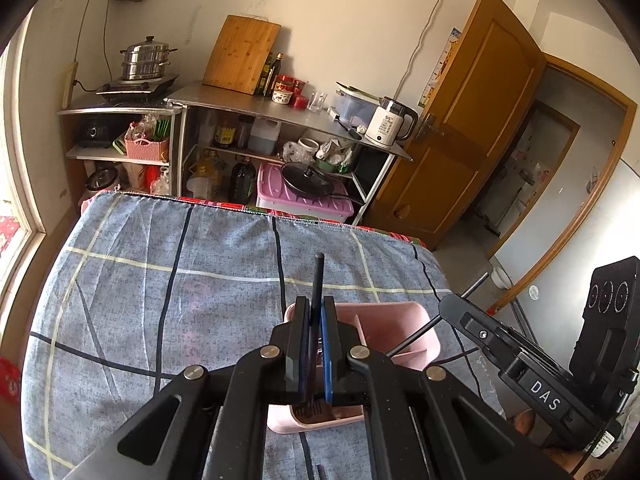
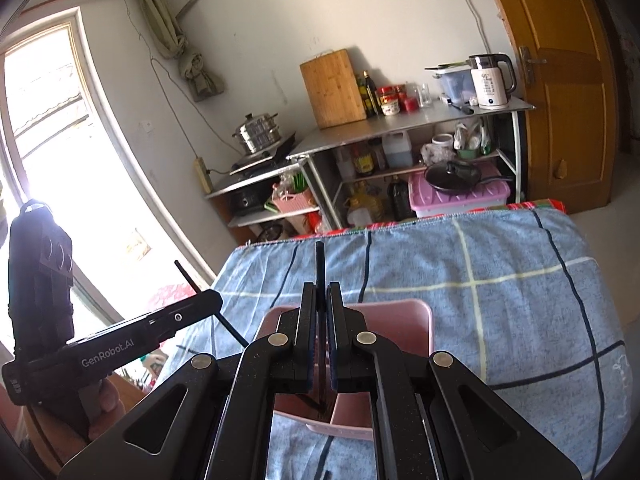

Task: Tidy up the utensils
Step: 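Lift the black chopsticks with both tools and carry them over the pink basket, then open both tools to drop the black chopsticks into the pink basket, then move both open tools back down to the chopsticks on the table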

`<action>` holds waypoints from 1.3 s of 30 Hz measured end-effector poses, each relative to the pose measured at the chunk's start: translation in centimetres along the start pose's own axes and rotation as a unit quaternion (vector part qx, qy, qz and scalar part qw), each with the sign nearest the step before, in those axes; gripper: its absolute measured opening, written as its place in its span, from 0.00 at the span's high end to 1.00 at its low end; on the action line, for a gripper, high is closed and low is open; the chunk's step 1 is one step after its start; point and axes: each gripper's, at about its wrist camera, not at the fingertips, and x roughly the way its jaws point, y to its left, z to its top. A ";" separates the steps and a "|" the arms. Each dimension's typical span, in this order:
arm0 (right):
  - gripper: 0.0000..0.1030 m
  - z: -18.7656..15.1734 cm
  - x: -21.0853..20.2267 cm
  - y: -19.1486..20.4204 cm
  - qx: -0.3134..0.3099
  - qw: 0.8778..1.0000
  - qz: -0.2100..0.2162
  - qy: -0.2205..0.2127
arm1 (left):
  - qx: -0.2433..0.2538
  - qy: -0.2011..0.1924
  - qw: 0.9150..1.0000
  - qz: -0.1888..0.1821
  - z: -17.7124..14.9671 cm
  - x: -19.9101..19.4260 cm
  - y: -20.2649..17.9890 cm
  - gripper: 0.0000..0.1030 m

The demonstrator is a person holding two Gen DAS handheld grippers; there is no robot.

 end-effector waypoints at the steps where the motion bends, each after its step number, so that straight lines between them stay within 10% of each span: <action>1: 0.95 -0.1 0.0 0.0 -0.002 1.000 -0.001 0.003 | -0.001 -0.002 1.000 0.000 0.0 -0.1 0.1 0.95; 9: 0.84 0.2 -2.9 -0.1 -0.012 1.000 -0.009 -0.012 | -0.004 -0.036 0.999 0.013 -0.7 -3.2 0.4 0.69; 24: 0.81 -7.2 -13.0 0.7 -0.059 0.997 -0.035 -0.044 | 0.056 -0.089 0.994 0.024 -11.8 -12.2 -2.7 0.69; 39: 0.81 -17.6 -17.7 -0.3 -0.065 0.996 -0.064 -0.011 | 0.078 -0.063 0.994 0.030 -24.1 -14.6 -4.2 0.69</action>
